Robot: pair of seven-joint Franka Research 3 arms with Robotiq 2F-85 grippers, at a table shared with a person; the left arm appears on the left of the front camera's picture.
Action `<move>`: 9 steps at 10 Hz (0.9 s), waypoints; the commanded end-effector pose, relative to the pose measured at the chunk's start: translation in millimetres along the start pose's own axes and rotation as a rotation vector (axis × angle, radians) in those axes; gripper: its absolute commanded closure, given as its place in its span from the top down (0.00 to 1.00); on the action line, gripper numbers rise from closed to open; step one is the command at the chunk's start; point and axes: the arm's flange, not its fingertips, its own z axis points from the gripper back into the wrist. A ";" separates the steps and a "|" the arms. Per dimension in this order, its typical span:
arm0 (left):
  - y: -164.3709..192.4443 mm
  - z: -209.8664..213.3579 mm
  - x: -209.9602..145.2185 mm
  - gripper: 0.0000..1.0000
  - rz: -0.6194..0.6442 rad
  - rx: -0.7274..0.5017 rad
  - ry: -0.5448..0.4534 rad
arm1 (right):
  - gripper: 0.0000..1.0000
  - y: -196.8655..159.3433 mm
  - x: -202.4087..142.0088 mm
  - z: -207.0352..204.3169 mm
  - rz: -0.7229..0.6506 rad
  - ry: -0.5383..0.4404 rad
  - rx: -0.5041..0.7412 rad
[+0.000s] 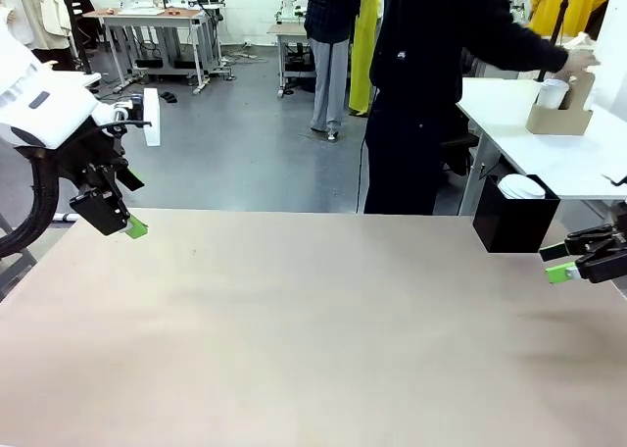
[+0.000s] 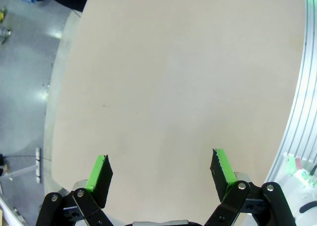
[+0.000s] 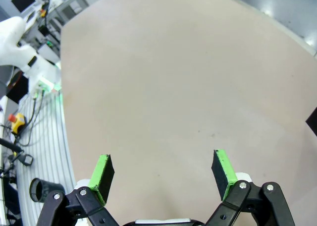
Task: Pour a drink into a cup and package it in a carrier.
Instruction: Insert the held 600 ml Paper Cup into the Cup Carrier.
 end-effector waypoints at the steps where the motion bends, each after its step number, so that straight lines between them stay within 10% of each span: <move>1: -0.5 -0.3 1.1 1.00 0.016 -0.001 0.000 | 1.00 1.9 1.4 2.2 0.006 -0.005 0.004; 9: -0.5 -0.3 1.1 1.00 0.016 -0.001 0.000 | 1.00 1.9 1.4 2.2 0.006 -0.005 0.004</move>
